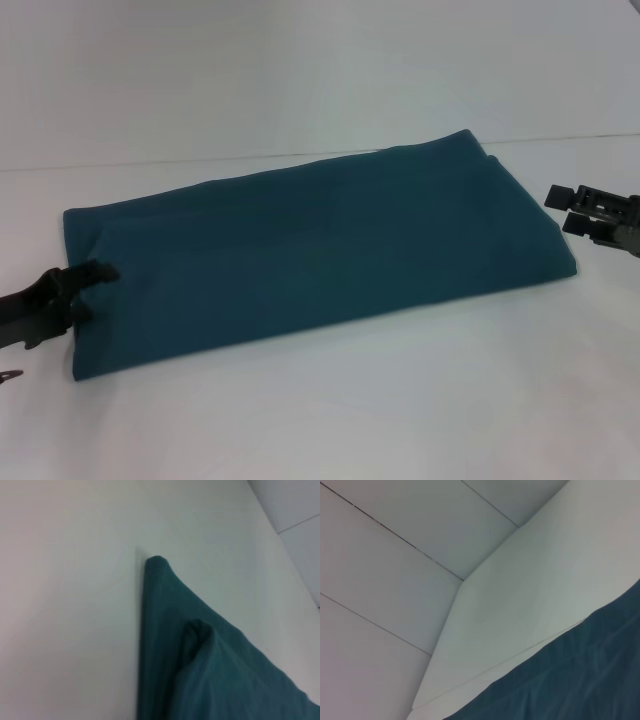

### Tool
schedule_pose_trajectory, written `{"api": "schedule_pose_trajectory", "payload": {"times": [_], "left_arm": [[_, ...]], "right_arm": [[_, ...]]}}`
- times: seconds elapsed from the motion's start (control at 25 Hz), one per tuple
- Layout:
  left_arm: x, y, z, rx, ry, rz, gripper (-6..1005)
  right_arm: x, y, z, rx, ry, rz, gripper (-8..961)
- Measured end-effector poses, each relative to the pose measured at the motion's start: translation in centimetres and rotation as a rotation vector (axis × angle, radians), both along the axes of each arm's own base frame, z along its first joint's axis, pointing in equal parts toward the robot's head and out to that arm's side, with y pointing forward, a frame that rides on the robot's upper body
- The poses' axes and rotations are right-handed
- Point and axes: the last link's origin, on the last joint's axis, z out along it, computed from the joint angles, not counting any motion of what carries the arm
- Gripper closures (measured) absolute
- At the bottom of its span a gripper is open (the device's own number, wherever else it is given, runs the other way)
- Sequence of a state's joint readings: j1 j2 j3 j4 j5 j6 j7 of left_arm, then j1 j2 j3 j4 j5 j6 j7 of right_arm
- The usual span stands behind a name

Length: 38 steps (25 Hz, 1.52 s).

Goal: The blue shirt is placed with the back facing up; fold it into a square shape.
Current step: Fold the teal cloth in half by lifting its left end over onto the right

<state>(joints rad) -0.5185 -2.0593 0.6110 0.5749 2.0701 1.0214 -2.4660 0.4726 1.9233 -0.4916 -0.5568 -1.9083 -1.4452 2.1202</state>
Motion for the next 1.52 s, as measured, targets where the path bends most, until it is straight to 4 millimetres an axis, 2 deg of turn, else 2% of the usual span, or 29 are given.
{"api": "schedule_pose_trajectory", "payload": {"times": [0.48, 0.68, 0.92, 1.08, 1.52], "left_arm": [[0.1, 0.1, -0.7, -0.009, 0.01, 0.002, 193], [1.1, 0.4, 0.8, -0.001, 0.029, -0.066, 193], [1.9, 1.1, 1.5, -0.075, 0.159, -0.143, 192], [1.8, 1.8, 2.4, -0.024, 0.193, -0.128, 193], [1.2, 2.1, 2.1, -0.027, 0.24, -0.092, 201]], "right_arm": [[0.3, -0.4, 0.0, -0.007, 0.006, -0.005, 53], [0.3, -0.4, 0.1, -0.007, 0.004, -0.004, 53], [0.2, -0.4, 0.2, -0.006, 0.002, 0.0, 53], [0.2, -0.3, 0.2, -0.006, 0.002, 0.001, 53], [0.0, 0.0, 0.3, -0.002, 0.002, 0.005, 52]]}}
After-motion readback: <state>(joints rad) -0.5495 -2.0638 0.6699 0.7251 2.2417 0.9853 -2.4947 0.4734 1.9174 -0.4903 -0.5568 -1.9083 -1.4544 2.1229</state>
